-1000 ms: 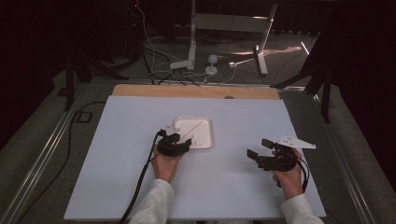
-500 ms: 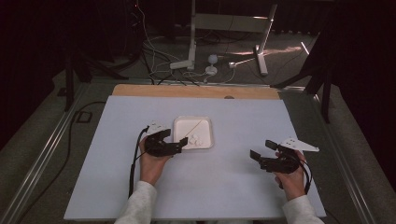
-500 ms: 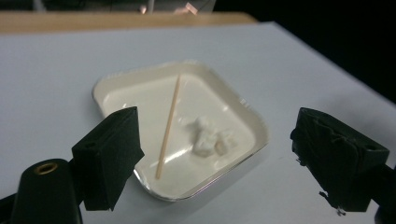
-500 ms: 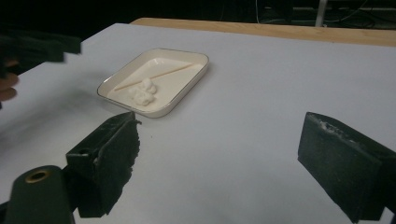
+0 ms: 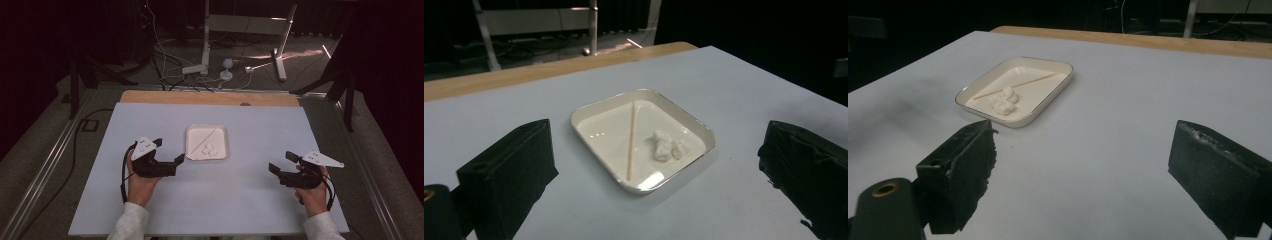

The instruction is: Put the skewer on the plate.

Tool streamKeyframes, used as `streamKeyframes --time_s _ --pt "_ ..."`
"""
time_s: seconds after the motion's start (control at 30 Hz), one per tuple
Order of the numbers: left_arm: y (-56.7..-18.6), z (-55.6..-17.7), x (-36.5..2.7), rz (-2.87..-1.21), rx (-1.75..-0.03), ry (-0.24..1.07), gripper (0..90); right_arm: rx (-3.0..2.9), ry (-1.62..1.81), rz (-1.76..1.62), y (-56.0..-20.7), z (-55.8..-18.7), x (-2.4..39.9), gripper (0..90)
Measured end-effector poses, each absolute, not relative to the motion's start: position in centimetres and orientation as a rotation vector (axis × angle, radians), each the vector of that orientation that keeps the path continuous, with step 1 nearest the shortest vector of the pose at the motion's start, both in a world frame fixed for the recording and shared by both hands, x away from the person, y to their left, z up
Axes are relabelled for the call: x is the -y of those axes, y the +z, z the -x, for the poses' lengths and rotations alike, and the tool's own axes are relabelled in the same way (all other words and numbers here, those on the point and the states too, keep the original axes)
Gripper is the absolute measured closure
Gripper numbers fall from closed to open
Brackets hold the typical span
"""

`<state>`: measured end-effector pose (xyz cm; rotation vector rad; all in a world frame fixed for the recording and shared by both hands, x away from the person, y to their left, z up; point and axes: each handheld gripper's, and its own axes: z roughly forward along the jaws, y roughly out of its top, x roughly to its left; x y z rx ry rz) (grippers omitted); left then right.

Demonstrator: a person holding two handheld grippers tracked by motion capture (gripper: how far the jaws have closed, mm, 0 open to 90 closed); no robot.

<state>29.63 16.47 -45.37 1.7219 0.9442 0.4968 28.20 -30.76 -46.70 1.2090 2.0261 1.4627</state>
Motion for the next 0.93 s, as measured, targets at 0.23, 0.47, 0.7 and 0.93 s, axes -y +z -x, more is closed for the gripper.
streamKeyframes --time_s 0.23,0.47,0.7,0.93 --pt "-45.7 -28.2 -18.4 -1.685 -0.96 0.562 1.3 -2.015 1.476 -1.195 -47.0 -27.8 30.8 5.4" --pt "-46.1 -27.5 -20.1 -1.671 -1.003 0.607 0.4 -1.992 1.493 -1.19 -47.0 -27.4 31.1 0.6" --pt "-46.2 -26.9 -21.2 -1.648 -1.026 0.633 0.4 -1.974 1.475 -1.178 -47.2 -27.0 31.3 0.0" --pt "-46.4 -26.7 -21.9 -1.638 -1.039 0.641 0.4 -1.964 1.462 -1.183 -47.5 -27.0 31.4 0.0"
